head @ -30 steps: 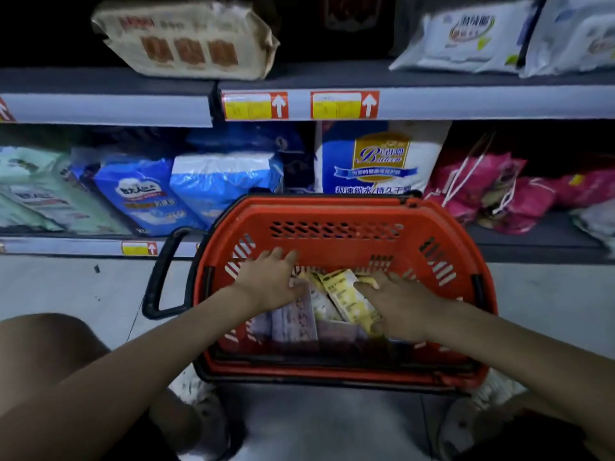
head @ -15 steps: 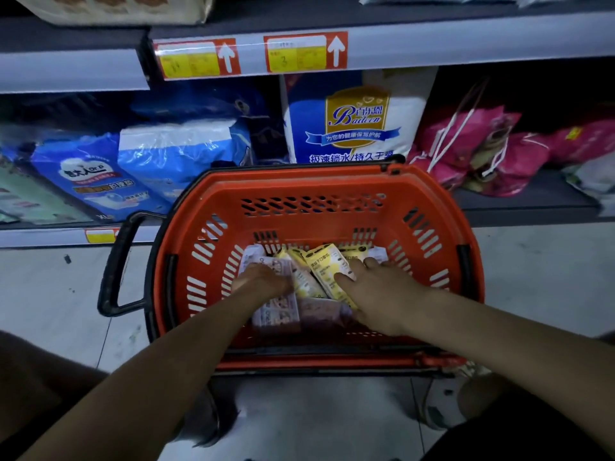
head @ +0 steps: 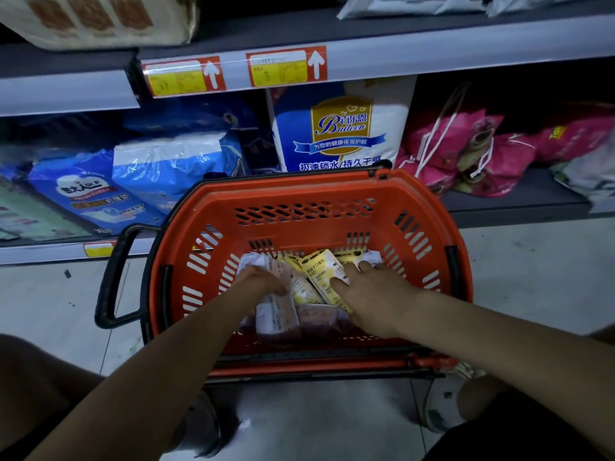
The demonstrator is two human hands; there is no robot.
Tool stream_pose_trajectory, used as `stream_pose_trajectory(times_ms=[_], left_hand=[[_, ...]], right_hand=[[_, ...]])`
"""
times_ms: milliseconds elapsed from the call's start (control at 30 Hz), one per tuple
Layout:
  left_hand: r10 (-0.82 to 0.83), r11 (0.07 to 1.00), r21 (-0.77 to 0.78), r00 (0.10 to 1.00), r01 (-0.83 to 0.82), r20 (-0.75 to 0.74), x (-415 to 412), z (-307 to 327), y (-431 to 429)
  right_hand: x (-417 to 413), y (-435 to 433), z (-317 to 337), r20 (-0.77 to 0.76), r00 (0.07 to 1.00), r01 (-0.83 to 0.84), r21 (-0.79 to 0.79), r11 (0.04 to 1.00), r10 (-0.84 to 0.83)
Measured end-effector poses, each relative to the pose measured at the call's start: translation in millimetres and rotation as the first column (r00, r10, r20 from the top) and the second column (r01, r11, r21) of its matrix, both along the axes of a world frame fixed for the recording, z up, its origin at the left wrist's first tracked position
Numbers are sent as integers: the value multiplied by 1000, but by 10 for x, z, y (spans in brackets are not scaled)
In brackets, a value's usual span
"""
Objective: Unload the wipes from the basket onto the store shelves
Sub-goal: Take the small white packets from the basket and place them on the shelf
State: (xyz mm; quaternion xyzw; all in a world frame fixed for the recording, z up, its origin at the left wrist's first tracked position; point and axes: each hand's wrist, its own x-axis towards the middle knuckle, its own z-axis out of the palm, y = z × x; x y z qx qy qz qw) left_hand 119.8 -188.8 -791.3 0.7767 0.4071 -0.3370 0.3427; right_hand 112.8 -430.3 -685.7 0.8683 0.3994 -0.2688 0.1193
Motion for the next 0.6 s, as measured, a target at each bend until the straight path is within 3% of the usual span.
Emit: stream_pose_trajectory(times_ms=[200,400,500,600], left_hand=[[76,993,-104,984,-59,159,22,329,27],[204,966,-231,895,-118,397,-103,1066,98],[403,880,-421,816,-220,414,-234,1333,158],[578,750,-581,742,-317,340,-320,1455,202]], right_hand=[[-8,73,65,-3,1000,1,75,997,-1],[-16,215,179,28,998,34,372,927,-48],[-80,268,206,100,995,-38,465,884,-10],[-119,329,155,181,983,-75,539,839,-29]])
